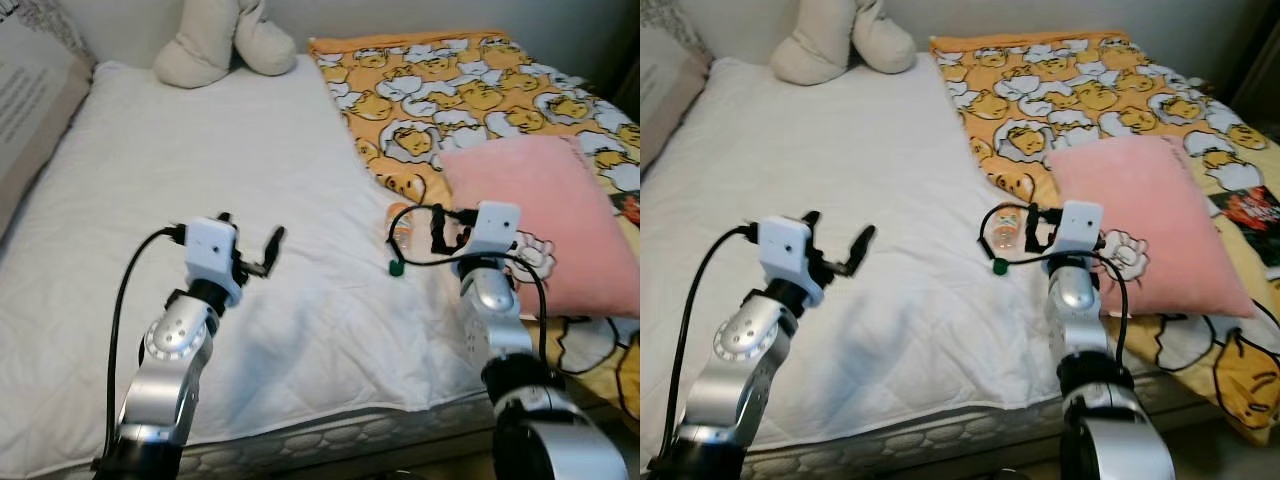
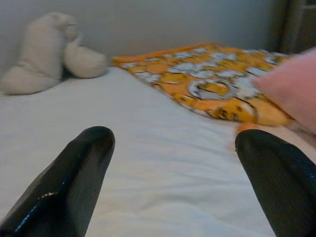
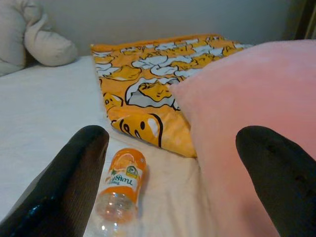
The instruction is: Clean up the room
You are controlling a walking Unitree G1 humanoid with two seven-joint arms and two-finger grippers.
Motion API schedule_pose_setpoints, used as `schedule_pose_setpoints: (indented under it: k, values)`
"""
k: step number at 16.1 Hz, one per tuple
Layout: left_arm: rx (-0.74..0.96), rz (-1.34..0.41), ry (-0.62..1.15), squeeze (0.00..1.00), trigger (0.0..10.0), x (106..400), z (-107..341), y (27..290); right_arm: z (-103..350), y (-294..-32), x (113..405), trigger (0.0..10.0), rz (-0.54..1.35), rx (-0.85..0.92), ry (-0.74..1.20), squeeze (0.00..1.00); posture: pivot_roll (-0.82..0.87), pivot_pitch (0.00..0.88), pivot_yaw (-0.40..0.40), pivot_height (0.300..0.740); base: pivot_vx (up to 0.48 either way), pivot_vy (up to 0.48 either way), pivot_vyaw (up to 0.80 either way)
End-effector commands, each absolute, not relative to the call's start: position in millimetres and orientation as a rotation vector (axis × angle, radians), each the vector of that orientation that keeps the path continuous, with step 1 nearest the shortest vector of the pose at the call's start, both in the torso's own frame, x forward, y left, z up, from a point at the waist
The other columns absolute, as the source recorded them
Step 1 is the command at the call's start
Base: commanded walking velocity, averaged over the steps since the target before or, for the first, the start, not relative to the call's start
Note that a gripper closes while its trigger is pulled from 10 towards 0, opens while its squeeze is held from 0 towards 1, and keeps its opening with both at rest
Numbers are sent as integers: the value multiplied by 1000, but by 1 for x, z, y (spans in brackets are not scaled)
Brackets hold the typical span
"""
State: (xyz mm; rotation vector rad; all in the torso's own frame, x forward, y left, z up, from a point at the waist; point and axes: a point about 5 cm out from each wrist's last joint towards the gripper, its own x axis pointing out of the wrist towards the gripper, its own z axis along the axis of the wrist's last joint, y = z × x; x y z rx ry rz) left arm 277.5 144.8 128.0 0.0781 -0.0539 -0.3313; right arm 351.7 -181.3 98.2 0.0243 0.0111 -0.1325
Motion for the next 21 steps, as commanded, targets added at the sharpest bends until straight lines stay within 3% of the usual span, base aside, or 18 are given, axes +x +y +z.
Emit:
schedule_pose_setpoints:
  k: [1, 7, 13, 21]
  values:
    - [102, -383, -42, 0, 10000, 274, 129, 139, 100, -180, 355, 10000, -136, 27, 9, 0, 49, 0, 58, 740, 0, 0, 0]
    - [63, -579, 17, 0, 10000, 244, 131, 117, 112, -174, 376, 10000, -132, 32, 89, 0, 152, 0, 24, 740, 0, 0, 0]
    - [59, -497, 9, 0, 10000, 223, 146, 127, 112, -179, 379, 10000, -183, 47, 143, 0, 257, 52, 12, 740, 0, 0, 0]
    - [69, -513, 93, 0, 10000, 183, 153, 133, 70, -170, 360, 10000, -186, 98, 368, 0, 331, 163, 31, 740, 0, 0, 0]
